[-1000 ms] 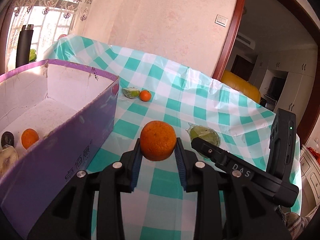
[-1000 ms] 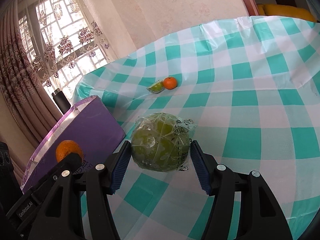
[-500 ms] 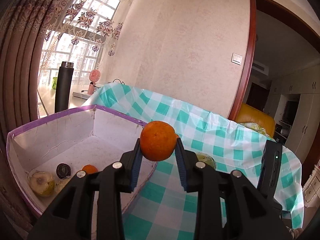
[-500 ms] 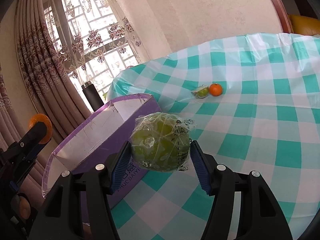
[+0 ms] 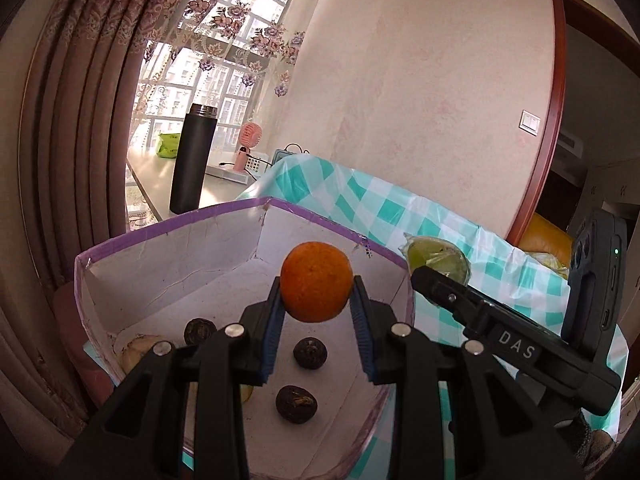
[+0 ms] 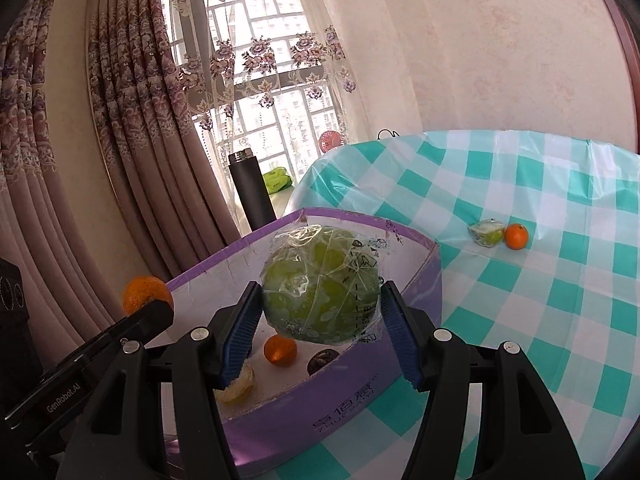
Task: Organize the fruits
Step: 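Carry the tangerine and wrapped green fruit in both grippers over the box, then open both grippers to drop the tangerine and green fruit into the box, then move both open grippers back to the last fruit on the table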
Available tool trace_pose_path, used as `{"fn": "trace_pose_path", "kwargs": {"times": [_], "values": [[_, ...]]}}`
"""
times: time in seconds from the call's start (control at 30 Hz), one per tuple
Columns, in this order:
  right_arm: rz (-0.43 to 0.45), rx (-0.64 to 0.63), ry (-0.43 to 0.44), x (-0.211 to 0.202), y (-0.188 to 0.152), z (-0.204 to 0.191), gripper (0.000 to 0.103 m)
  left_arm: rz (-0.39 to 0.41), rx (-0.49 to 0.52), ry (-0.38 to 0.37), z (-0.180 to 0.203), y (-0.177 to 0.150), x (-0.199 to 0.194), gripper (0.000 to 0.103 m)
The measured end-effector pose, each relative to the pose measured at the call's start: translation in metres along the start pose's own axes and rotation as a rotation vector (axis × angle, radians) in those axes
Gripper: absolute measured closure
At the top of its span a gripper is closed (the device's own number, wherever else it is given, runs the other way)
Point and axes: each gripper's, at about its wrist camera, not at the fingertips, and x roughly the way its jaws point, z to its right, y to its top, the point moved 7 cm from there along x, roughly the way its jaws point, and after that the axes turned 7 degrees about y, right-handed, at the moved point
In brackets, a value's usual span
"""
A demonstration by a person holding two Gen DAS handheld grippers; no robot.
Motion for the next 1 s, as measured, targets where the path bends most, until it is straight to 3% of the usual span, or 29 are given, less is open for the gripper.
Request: {"fn": "trace_pose_path", "kwargs": {"times": [0.17,0.33,0.5,0.6,0.7,0.8,0.9,1.0], "values": [[-0.136,-0.052,-0.055,0.035,-0.006,-0.005,0.043,-0.095,0.027,0.059,-0.017,-0.002,0.018,0.070],[-0.275,-0.203,-0.144,0.067,-0.015,-0.018,0.043,-0.202,0.074,0.127,-0.036,-0.011,0.038,0.070],[-0.443,-0.290,-0.197,0.105,-0.028,-0.021,0.043,-0.382,0.203,0.210,-0.047,-0.030,0.062,0.070],[-0.545,-0.293,-0.236,0.124,-0.041,-0.016,0.043,-0.439,0.296,0.260,-0.049,-0.041,0.068,0.069],[-0.572,-0.366,-0.322,0.131,-0.047,-0.015,0.042,-0.465,0.326,0.278,-0.050,-0.044,0.070,0.068],[-0.582,-0.365,-0.328,0.129,-0.048,-0.012,0.041,-0.475,0.335,0.265,-0.048,-0.048,0.074,0.057],[-0.578,-0.375,-0.325,0.128,-0.049,-0.012,0.032,-0.476,0.348,0.251,-0.039,-0.050,0.076,0.044],[-0.570,-0.403,-0.343,0.127,-0.049,-0.013,0.028,-0.475,0.345,0.245,-0.037,-0.051,0.076,0.040]]}}
